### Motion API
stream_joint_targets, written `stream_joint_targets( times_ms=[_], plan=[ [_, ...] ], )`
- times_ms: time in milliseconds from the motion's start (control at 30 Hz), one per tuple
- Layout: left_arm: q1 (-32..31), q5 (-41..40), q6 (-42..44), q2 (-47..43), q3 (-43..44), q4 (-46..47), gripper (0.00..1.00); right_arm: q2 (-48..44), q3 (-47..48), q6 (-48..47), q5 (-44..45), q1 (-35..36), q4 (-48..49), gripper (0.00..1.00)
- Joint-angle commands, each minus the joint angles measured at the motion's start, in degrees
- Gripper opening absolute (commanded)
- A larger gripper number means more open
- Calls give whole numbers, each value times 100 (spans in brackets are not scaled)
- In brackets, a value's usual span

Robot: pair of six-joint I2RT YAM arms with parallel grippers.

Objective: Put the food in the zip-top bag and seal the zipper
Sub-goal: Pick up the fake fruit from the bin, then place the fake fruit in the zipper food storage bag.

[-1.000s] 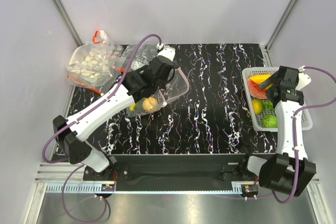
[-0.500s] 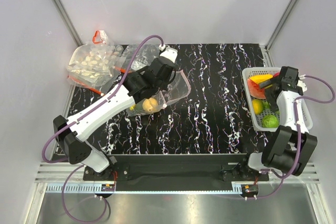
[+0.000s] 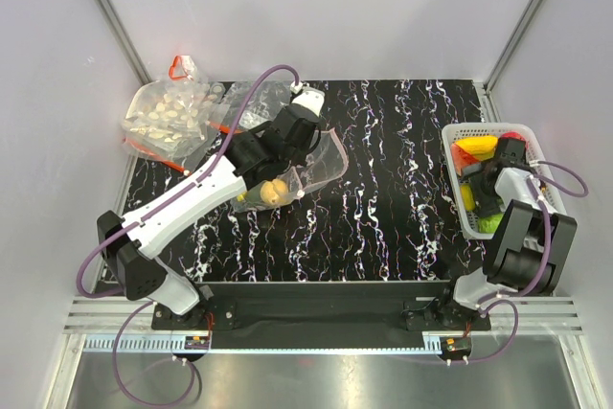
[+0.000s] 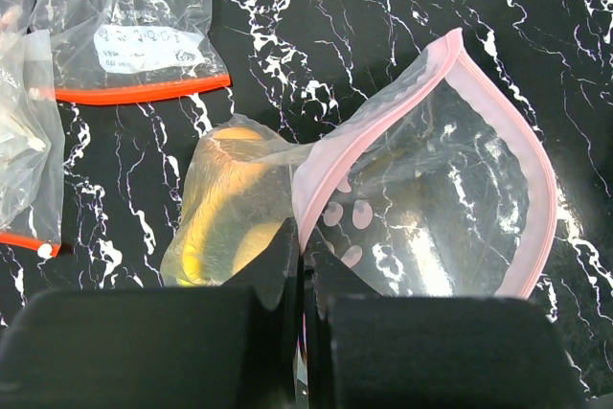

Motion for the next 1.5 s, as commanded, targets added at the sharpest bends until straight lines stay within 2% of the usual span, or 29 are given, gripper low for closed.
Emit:
stream_joint_targets(
  times_ms=[0, 67, 200, 300, 400, 500, 600, 700, 733, 800, 833, 867, 933, 967, 1067, 1400, 1467],
  plan=[
    [-29, 54, 62, -111, 191, 150, 0, 99, -4, 192, 312, 1, 403, 97],
    [-29, 28, 62, -155, 165, 211, 0, 135, 66, 175, 399, 9, 307, 87],
    [-29, 45, 63, -199, 121, 256, 0, -627, -118, 149, 839, 1, 184, 65],
    [-21, 142, 45, -190, 156, 211, 0, -1233, -57, -27, 1050, 1, 35, 59],
    [-38, 134, 36, -199, 165, 194, 0, -1787, 58, -438, 911, 1, -54, 59],
    [-73, 160, 19, -225, 139, 229, 0, -2420, -38, -1219, 78, 1, 323, 56],
    [-144, 151, 27, -217, 139, 229, 0, -3000, -153, -1704, -1352, 1, 683, 55],
    [-205, 116, 45, -216, 112, 229, 0, -3240, -57, -1978, -2391, 1, 974, 54],
    [-223, 116, 45, -208, 121, 220, 0, -3258, -30, -2022, -3430, 1, 1131, 52],
    [-284, 64, 45, -225, 112, 220, 0, -3266, -65, -1814, -4421, 88, 1755, 50],
    [-302, 63, 45, -234, 104, 238, 0, -3267, -57, -1733, -4825, 193, 1870, 49],
    [-311, 89, 45, -234, 86, 247, 0, -3301, -4, -1733, -4890, 594, 2010, 48],
    [-319, 125, 27, -208, 77, 255, 0, -3424, 57, -1960, -4541, 1132, 1985, 48],
    [-319, 177, 19, -190, 86, 255, 0, -3468, 119, -2126, -4418, 1691, 1968, 47],
    [-319, 248, 10, -155, 139, 203, 0, -3338, 207, -2233, -4582, 2379, 2108, 47],
    [-319, 239, 27, -330, 139, 220, 0, -2643, 391, -2892, -4364, 3840, 2293, 46],
    [-319, 265, 18, -357, 112, 247, 0, -2381, 462, -3059, -4180, 4341, 2345, 46]
  ],
)
